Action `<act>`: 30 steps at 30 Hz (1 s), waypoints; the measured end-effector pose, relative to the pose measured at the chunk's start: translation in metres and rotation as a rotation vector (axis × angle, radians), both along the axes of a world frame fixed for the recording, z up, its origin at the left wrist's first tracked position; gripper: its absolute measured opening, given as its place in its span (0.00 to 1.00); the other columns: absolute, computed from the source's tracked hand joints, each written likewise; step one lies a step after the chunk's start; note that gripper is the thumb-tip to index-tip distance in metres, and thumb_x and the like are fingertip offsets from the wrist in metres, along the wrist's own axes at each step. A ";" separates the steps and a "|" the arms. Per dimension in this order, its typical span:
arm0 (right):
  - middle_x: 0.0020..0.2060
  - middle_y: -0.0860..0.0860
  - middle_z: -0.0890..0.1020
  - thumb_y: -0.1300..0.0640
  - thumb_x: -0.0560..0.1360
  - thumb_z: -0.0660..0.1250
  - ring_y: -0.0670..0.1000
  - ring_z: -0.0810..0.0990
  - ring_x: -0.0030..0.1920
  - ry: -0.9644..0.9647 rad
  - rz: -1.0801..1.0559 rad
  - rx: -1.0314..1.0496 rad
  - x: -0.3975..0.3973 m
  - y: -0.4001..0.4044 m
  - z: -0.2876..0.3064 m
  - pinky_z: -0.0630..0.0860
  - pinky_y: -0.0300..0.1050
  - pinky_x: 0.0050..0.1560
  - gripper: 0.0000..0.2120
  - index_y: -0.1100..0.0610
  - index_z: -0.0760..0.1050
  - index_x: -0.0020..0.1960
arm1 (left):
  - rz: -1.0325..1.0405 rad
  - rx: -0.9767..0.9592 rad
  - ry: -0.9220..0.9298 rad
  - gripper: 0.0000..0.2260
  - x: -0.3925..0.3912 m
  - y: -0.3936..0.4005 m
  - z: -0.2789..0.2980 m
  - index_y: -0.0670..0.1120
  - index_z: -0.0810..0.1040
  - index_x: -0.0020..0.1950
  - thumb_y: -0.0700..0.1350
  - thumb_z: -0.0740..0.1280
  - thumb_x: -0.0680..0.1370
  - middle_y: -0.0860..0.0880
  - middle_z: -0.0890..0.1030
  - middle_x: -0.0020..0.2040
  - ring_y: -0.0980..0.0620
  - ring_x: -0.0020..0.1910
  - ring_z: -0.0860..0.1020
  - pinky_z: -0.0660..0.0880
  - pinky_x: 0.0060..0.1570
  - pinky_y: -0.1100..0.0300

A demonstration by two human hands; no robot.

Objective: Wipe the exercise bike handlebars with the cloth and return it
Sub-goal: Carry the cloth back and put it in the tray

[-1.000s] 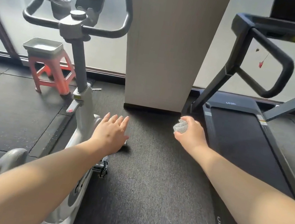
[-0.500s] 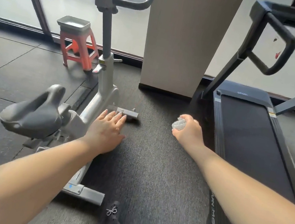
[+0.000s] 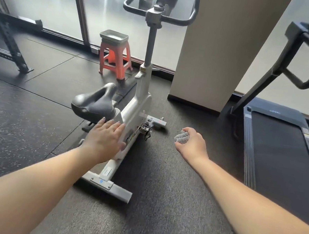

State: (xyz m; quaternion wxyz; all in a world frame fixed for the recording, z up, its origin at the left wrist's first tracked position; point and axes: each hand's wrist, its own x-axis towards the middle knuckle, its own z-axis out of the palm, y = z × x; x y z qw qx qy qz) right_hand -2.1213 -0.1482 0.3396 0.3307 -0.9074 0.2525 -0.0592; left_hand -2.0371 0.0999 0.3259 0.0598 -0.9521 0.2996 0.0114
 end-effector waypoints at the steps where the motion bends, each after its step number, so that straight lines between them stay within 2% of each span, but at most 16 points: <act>1: 0.56 0.56 0.77 0.59 0.70 0.69 0.52 0.75 0.48 -0.012 0.024 -0.015 -0.001 0.019 0.002 0.70 0.40 0.47 0.24 0.55 0.71 0.65 | 0.011 0.006 -0.003 0.28 -0.004 0.020 0.002 0.48 0.47 0.76 0.57 0.49 0.80 0.49 0.53 0.78 0.49 0.76 0.49 0.42 0.74 0.50; 3: 0.55 0.57 0.77 0.60 0.70 0.70 0.51 0.75 0.46 -0.023 0.063 -0.026 -0.002 0.062 0.004 0.73 0.42 0.46 0.24 0.57 0.71 0.65 | 0.046 -0.004 -0.007 0.28 -0.015 0.066 0.002 0.49 0.48 0.76 0.57 0.51 0.79 0.49 0.55 0.77 0.49 0.76 0.50 0.43 0.74 0.50; 8: 0.57 0.57 0.78 0.59 0.69 0.69 0.56 0.77 0.56 -0.003 0.159 0.015 -0.002 0.177 -0.007 0.73 0.42 0.53 0.24 0.57 0.71 0.64 | 0.177 -0.032 0.018 0.28 -0.051 0.183 0.004 0.51 0.50 0.76 0.58 0.52 0.79 0.49 0.55 0.77 0.49 0.76 0.51 0.43 0.74 0.51; 12: 0.54 0.58 0.82 0.59 0.67 0.70 0.56 0.80 0.54 -0.011 0.222 0.051 0.003 0.262 -0.013 0.72 0.40 0.51 0.23 0.58 0.74 0.62 | 0.236 -0.013 -0.007 0.28 -0.068 0.258 0.008 0.50 0.49 0.76 0.59 0.51 0.79 0.49 0.55 0.77 0.49 0.76 0.51 0.43 0.74 0.50; 19: 0.57 0.59 0.78 0.58 0.67 0.70 0.57 0.77 0.57 0.002 0.365 0.012 0.031 0.358 -0.019 0.70 0.40 0.55 0.25 0.56 0.72 0.64 | 0.371 0.061 0.008 0.28 -0.068 0.358 0.001 0.49 0.51 0.76 0.59 0.50 0.79 0.48 0.55 0.77 0.49 0.76 0.51 0.44 0.74 0.49; 24: 0.57 0.59 0.78 0.58 0.68 0.69 0.57 0.77 0.57 0.016 0.421 0.010 0.087 0.403 -0.032 0.71 0.40 0.54 0.24 0.55 0.72 0.64 | 0.445 0.121 0.022 0.27 -0.030 0.412 -0.013 0.48 0.50 0.76 0.57 0.49 0.80 0.47 0.54 0.77 0.47 0.76 0.51 0.45 0.74 0.48; 30: 0.57 0.59 0.79 0.57 0.67 0.69 0.57 0.78 0.56 0.048 0.428 -0.003 0.191 0.431 -0.042 0.72 0.42 0.57 0.25 0.54 0.72 0.63 | 0.460 0.123 0.081 0.27 0.081 0.434 -0.018 0.48 0.49 0.76 0.57 0.49 0.80 0.48 0.53 0.78 0.48 0.76 0.51 0.47 0.74 0.49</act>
